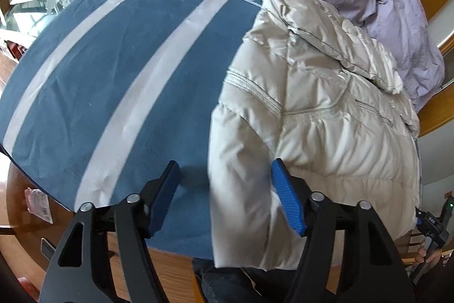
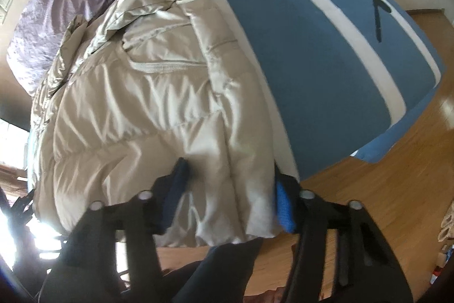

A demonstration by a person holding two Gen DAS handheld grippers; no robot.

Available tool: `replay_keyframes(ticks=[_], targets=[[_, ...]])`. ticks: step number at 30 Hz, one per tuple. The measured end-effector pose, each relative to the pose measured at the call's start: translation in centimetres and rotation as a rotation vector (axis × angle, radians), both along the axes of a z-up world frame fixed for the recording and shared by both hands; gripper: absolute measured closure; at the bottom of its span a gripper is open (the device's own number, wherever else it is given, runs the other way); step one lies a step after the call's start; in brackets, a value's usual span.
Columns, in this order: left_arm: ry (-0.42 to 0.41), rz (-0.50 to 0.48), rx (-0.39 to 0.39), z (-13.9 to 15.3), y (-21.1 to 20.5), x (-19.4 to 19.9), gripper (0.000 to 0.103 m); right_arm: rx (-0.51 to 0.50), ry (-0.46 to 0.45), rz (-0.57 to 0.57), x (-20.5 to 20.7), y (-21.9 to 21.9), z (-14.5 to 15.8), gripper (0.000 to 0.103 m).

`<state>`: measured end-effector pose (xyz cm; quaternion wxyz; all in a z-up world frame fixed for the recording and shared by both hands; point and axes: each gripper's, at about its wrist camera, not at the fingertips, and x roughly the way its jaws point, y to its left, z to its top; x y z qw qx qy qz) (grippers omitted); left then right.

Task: Fold large clothes
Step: 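Grasp the jacket hem with the left gripper while the right gripper grasps the hem, then lift the hem with both grippers and fold it toward the collar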

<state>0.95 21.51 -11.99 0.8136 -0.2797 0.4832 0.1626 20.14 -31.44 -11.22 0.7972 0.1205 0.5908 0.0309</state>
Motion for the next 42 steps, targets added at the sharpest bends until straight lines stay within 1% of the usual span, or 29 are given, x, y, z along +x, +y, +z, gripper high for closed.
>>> replay_keyframes(ticks=[2, 5, 9, 13, 14, 15, 17, 19, 22, 26, 31, 37, 42], targets=[[-0.01, -0.01, -0.014, 0.0, -0.3, -0.2, 0.043, 0.007, 0.003, 0.009, 0.0, 0.2, 0.0, 0.061], [-0.024, -0.012, -0.039, -0.1, -0.7, -0.5, 0.048, 0.018, 0.009, 0.014, 0.2, 0.6, 0.1, 0.066], [-0.038, -0.016, -0.088, -0.2, -1.2, -1.0, 0.05, 0.037, 0.016, 0.015, 0.1, 0.6, 0.2, 0.067], [-0.04, -0.028, -0.098, -0.2, -2.2, -1.1, 0.051, 0.06, 0.017, 0.009, 0.0, 0.4, 0.1, 0.068], [-0.039, -0.03, -0.102, -0.2, -2.5, -1.1, 0.051, 0.062, 0.017, 0.009, 0.0, 0.4, 0.1, 0.07], [-0.038, -0.028, -0.104, -0.2, -2.6, -1.0, 0.053, 0.063, 0.016, 0.008, -0.1, 0.3, 0.1, 0.072], [-0.039, -0.024, -0.108, -0.1, -2.9, -1.1, 0.059, 0.078, 0.008, 0.02, -0.3, 0.3, 0.3, 0.086], [-0.046, -0.011, -0.115, 0.1, -2.8, -1.1, 0.074, 0.087, -0.011, 0.023, -0.4, 0.3, 0.6, 0.091], [-0.07, 0.009, -0.134, 0.7, -2.6, -1.2, 0.086, 0.104, -0.044, 0.008, -0.5, 0.0, 1.4, 0.093], [-0.118, 0.018, -0.126, 2.7, -2.4, -0.9, 0.091, 0.123, -0.107, -0.003, -0.3, 0.0, 3.2, 0.094], [-0.19, 0.014, -0.085, 6.0, -2.3, 0.3, 0.093, 0.134, -0.199, 0.009, 1.0, 0.6, 6.3, 0.094], [-0.288, 0.025, -0.014, 10.7, -1.6, 3.1, 0.094, 0.146, -0.313, 0.03, 4.3, 1.7, 10.1, 0.094], [-0.336, 0.051, 0.032, 13.5, -0.6, 6.1, 0.094, 0.159, -0.389, 0.035, 8.3, 2.5, 13.0, 0.094]])
